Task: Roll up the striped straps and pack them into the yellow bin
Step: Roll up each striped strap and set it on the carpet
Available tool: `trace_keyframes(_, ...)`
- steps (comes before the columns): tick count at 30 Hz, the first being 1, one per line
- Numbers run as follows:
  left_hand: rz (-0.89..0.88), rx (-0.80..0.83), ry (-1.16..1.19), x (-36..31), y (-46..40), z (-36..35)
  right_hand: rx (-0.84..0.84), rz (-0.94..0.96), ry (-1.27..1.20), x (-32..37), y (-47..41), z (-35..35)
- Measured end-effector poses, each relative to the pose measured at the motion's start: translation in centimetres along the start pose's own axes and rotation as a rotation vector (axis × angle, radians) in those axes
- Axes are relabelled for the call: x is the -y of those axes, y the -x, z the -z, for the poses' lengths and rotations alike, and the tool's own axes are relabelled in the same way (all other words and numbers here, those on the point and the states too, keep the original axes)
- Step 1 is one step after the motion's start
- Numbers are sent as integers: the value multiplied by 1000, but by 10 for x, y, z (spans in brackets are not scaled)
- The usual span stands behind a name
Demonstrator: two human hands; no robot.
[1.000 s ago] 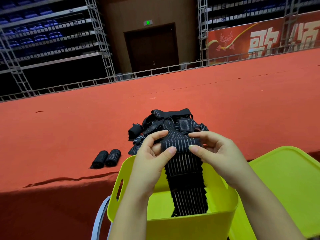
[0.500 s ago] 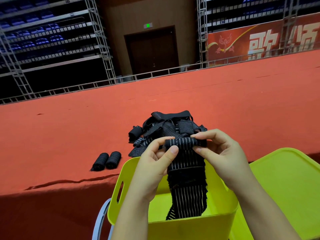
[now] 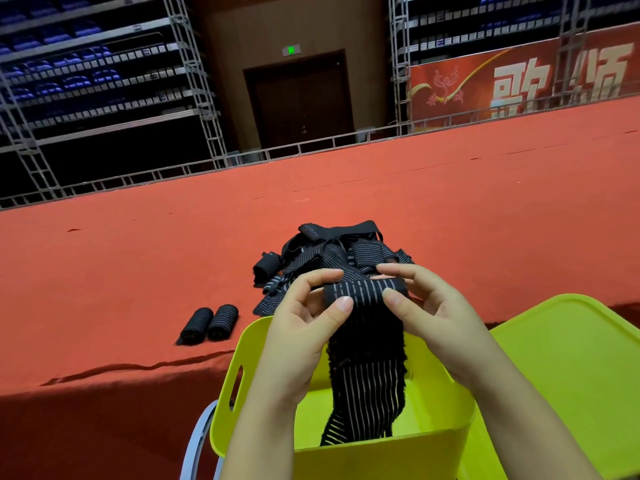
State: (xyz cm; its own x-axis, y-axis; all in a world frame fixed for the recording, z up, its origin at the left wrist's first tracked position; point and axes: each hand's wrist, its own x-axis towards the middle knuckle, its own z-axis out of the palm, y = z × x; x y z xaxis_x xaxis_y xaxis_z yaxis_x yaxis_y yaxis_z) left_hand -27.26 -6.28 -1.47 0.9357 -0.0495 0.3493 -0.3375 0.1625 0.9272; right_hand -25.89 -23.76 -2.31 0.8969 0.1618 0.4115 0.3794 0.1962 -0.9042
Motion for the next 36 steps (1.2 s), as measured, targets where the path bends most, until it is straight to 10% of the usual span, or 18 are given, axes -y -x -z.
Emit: trace_keyframes(36,145,79,-38,6,-5,-3,-150,230,194,-1,-3,-4)
